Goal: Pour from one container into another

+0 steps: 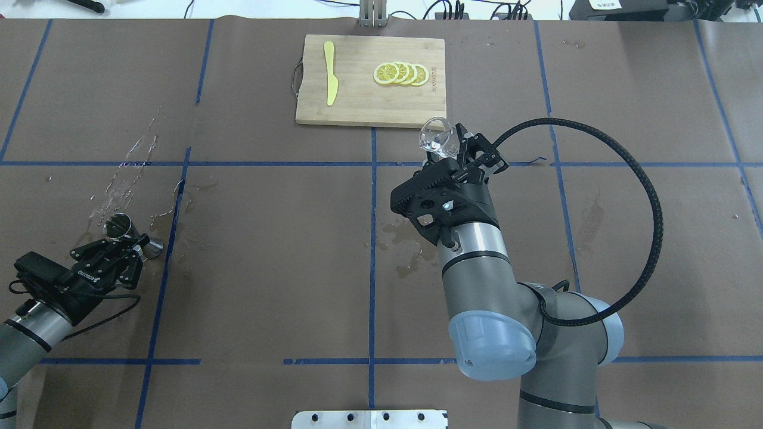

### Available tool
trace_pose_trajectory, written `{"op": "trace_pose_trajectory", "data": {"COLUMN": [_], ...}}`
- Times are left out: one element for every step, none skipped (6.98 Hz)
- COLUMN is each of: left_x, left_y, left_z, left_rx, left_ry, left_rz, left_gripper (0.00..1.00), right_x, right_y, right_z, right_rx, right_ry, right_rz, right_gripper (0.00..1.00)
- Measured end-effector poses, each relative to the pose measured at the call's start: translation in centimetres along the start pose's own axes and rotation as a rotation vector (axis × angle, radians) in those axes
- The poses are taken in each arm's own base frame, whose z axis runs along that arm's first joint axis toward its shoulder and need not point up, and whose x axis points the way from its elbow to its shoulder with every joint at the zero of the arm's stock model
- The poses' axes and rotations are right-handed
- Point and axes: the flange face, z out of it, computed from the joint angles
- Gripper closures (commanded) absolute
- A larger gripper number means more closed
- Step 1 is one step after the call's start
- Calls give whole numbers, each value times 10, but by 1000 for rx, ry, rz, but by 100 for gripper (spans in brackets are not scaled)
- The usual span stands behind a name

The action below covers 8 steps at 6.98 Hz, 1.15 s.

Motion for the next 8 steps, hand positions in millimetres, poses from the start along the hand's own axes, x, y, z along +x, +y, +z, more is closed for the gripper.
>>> {"op": "trace_pose_trajectory", "data": {"left_x": [1, 2, 3, 2, 2, 1, 1, 0], "left_y": [0, 0, -1, 0, 1, 1, 1, 2], "left_z": [0, 1, 2, 2, 2, 2, 2, 2], "left_rx": [1, 2, 3, 3, 3, 2, 2, 1], "left_ry": [1, 2, 2, 0, -1, -2, -3, -3], "left_rz": [0, -1, -2, -1, 0, 1, 2, 3], "left_gripper": [84, 83, 83, 82, 78, 76, 73, 64], "right_x": [0, 0, 0, 0, 0, 0, 0, 0], "right_y": [0, 0, 0, 0, 0, 0, 0, 0], "right_z": [0, 0, 0, 0, 0, 0, 0, 0], "right_rx": [0, 0, 0, 0, 0, 0, 0, 0], "right_ry": [0, 0, 0, 0, 0, 0, 0, 0], "right_rz": [0, 0, 0, 1, 1, 0, 0, 0], "right_gripper": [100, 100, 100, 100, 100, 100, 100, 100]}}
